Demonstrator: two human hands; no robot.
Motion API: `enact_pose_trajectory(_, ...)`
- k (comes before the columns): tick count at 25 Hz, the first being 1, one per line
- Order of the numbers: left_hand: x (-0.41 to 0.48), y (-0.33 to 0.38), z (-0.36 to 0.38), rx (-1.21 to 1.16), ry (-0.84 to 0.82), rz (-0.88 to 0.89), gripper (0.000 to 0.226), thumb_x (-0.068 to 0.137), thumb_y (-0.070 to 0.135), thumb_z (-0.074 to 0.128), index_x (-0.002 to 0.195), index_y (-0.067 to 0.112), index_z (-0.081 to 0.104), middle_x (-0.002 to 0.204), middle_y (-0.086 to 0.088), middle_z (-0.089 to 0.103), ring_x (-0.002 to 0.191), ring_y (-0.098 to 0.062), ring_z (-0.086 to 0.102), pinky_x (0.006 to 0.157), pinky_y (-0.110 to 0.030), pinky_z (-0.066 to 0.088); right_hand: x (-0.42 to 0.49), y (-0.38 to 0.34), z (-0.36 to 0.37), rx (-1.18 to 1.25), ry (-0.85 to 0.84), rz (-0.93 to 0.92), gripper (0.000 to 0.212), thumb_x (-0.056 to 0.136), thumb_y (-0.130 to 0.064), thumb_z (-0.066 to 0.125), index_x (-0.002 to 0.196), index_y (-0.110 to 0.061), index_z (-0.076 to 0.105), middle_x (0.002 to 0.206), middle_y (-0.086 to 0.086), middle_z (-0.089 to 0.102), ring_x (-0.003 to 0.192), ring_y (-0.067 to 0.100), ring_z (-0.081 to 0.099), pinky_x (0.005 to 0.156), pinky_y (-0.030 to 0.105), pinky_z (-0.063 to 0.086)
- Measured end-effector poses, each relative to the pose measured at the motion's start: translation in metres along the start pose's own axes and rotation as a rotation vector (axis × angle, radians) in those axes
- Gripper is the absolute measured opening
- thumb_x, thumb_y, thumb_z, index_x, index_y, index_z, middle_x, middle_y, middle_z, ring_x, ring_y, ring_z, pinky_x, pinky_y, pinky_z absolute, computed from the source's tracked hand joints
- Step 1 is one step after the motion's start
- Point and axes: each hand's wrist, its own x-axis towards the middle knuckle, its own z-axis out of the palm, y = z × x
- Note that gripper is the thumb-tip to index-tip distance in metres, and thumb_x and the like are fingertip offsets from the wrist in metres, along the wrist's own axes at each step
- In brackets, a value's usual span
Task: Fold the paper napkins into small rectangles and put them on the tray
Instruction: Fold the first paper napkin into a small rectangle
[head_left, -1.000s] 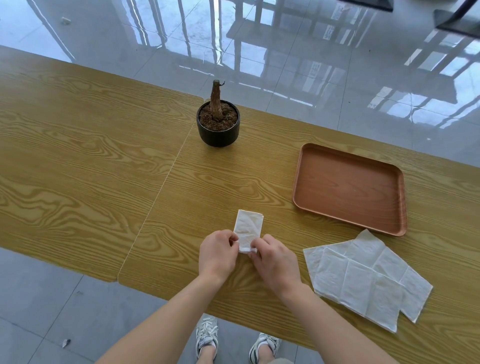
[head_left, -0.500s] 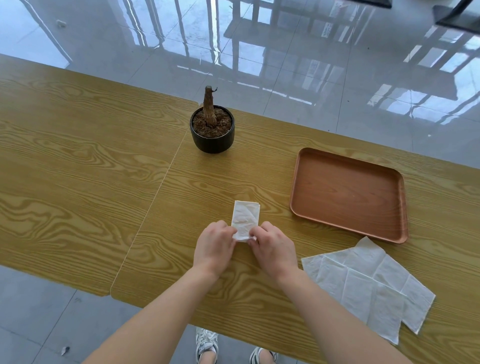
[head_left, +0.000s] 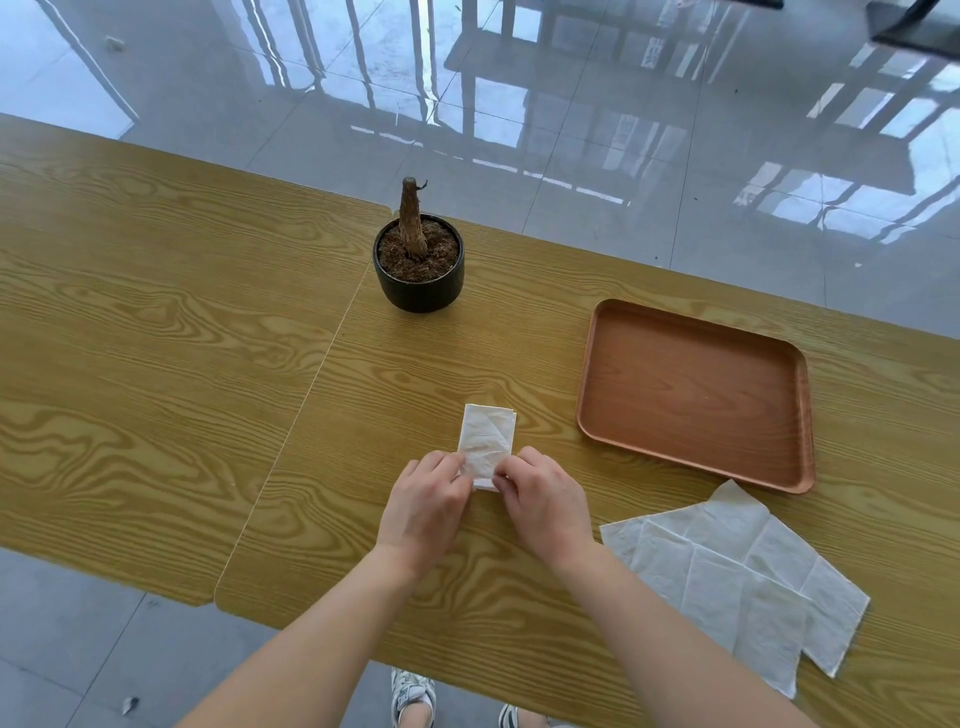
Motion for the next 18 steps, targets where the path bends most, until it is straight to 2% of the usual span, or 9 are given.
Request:
enact_pose_trajectory(3, 0.001, 0.004, -0.002, 0.009, -0.014, -0.029, 0.018, 0.069, 0.004, 0.082, 0.068, 0.012, 0.065, 0.098, -0.006, 0.073, 0.084, -0.028, 0.067, 0.059, -0.037, 0.051, 0.001, -0.002, 0.0, 0.004, 0.006, 0.022, 0.01, 0.097, -0.029, 0.057, 0.097, -0.022, 0.065, 0.095, -0.005, 0.06, 0.09, 0.02, 0.056, 0.062, 0.036, 0.048)
enact_pose_trajectory(6, 0.003, 0.009, -0.004, 0.035, -0.016, -0.055, 0.02, 0.072, 0.004, 0.079, 0.066, 0.012, 0.062, 0.087, -0.004, 0.069, 0.075, -0.027, 0.063, 0.056, -0.038, 0.048, -0.003, -0.002, -0.002, 0.052, 0.016, 0.031, 0.01, 0.096, -0.03, 0.06, 0.099, -0.022, 0.066, 0.095, -0.006, 0.061, 0.091, 0.019, 0.057, 0.065, 0.035, 0.049)
enact_pose_trajectory(9, 0.005, 0.012, -0.008, 0.034, -0.026, -0.077, 0.012, 0.077, 0.004, 0.073, 0.073, 0.011, 0.064, 0.087, -0.004, 0.065, 0.078, -0.027, 0.061, 0.06, -0.04, 0.05, -0.021, 0.009, -0.011, 0.153, 0.06, 0.066, 0.01, 0.093, -0.027, 0.065, 0.1, -0.022, 0.07, 0.093, -0.006, 0.064, 0.087, 0.016, 0.061, 0.067, 0.034, 0.051)
enact_pose_trajectory(12, -0.003, 0.019, -0.012, -0.029, 0.025, -0.118, 0.013, 0.074, 0.0, 0.072, 0.083, 0.008, 0.068, 0.097, -0.008, 0.064, 0.083, -0.029, 0.061, 0.065, -0.042, 0.052, -0.057, 0.035, -0.026, 0.22, 0.113, 0.144, 0.011, 0.09, -0.022, 0.069, 0.101, -0.022, 0.071, 0.088, -0.008, 0.066, 0.083, 0.012, 0.062, 0.07, 0.033, 0.053)
enact_pose_trajectory(14, -0.014, 0.033, -0.014, -0.072, 0.031, -0.114, 0.014, 0.073, -0.001, 0.073, 0.083, 0.008, 0.069, 0.093, -0.008, 0.062, 0.079, -0.028, 0.059, 0.063, -0.041, 0.051, -0.089, 0.06, -0.037, 0.239, 0.16, 0.219, 0.011, 0.09, -0.02, 0.07, 0.1, -0.022, 0.072, 0.088, -0.01, 0.067, 0.081, 0.009, 0.061, 0.07, 0.03, 0.053)
enact_pose_trajectory(18, -0.034, 0.079, -0.008, -0.173, -0.022, 0.001, 0.015, 0.072, 0.0, 0.075, 0.084, 0.008, 0.071, 0.084, -0.004, 0.062, 0.071, -0.025, 0.058, 0.058, -0.039, 0.051, -0.15, 0.118, -0.063, 0.228, 0.273, 0.399, 0.013, 0.088, -0.014, 0.072, 0.1, -0.02, 0.073, 0.088, -0.012, 0.067, 0.073, 0.007, 0.059, 0.066, 0.026, 0.048)
